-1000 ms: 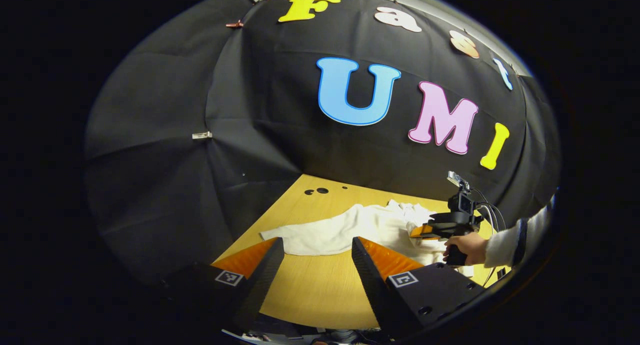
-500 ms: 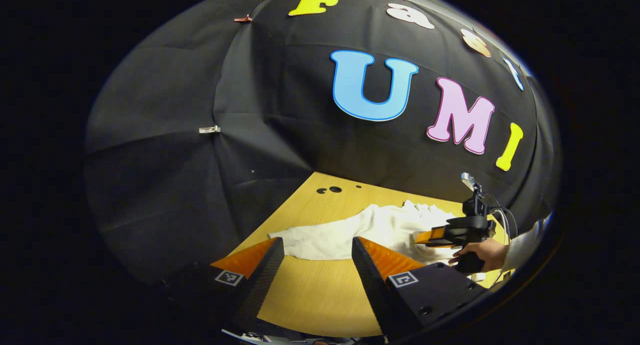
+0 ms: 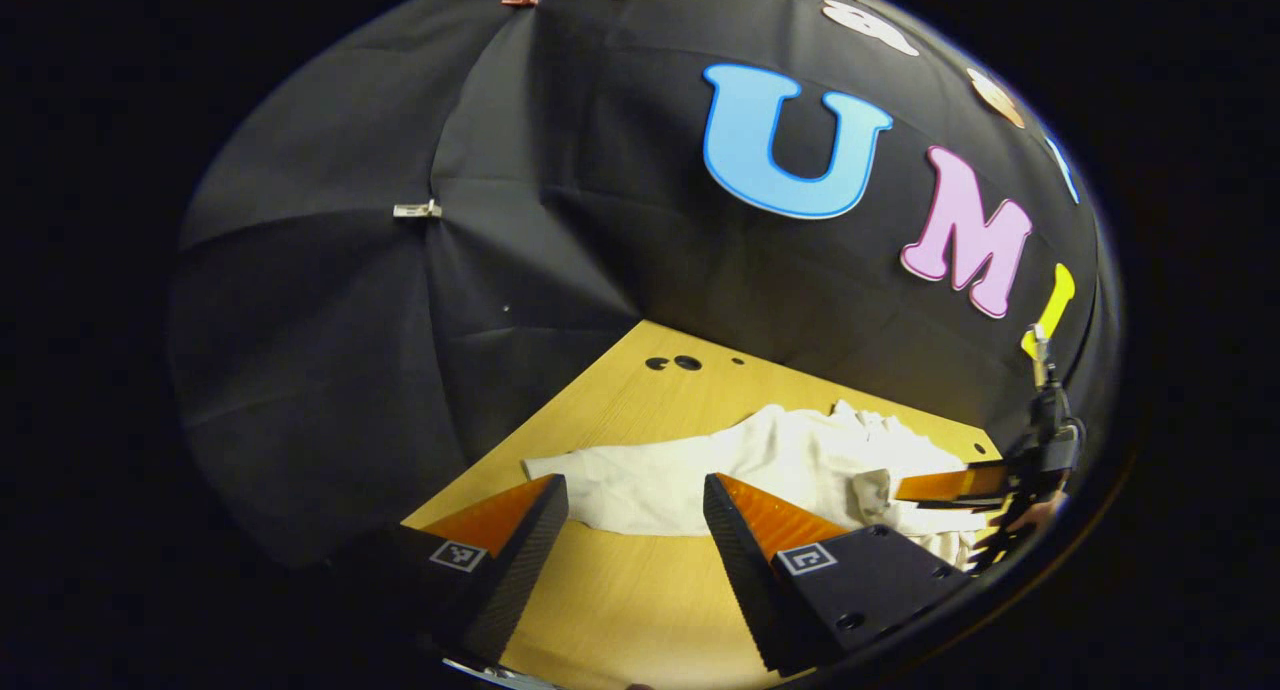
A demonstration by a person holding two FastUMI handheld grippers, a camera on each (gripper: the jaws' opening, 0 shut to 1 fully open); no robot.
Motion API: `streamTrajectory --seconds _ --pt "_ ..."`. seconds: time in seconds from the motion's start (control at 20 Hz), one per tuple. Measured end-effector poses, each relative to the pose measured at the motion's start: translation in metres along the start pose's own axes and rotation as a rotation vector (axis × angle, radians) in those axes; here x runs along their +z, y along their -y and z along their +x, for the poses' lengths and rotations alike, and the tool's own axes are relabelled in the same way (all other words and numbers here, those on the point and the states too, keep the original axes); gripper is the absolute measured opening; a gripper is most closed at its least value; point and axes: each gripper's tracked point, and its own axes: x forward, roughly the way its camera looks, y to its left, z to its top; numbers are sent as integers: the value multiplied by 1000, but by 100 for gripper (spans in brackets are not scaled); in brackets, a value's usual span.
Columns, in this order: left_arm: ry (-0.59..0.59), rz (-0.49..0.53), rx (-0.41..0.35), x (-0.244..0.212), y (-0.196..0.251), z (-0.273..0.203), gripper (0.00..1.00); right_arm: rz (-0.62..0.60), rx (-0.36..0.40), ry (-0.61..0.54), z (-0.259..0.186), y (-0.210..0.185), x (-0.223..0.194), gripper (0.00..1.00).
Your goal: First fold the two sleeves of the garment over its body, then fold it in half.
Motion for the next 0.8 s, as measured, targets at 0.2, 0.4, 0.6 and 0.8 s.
streamTrajectory --seconds 0.2,0.4,0.6,0.8 --pt "-139 -82 63 -31 -25 42 90 -126 -37 40 -42 28 1 90" --pt "-214 -47 144 -50 -47 73 90 -159 -51 33 -84 51 -13 90" --pt "-261 3 158 -58 -48 97 90 -206 -101 32 -114 83 -16 90" --pt "-311 53 216 -67 -59 113 89 -170 -130 62 -133 100 -7 90"
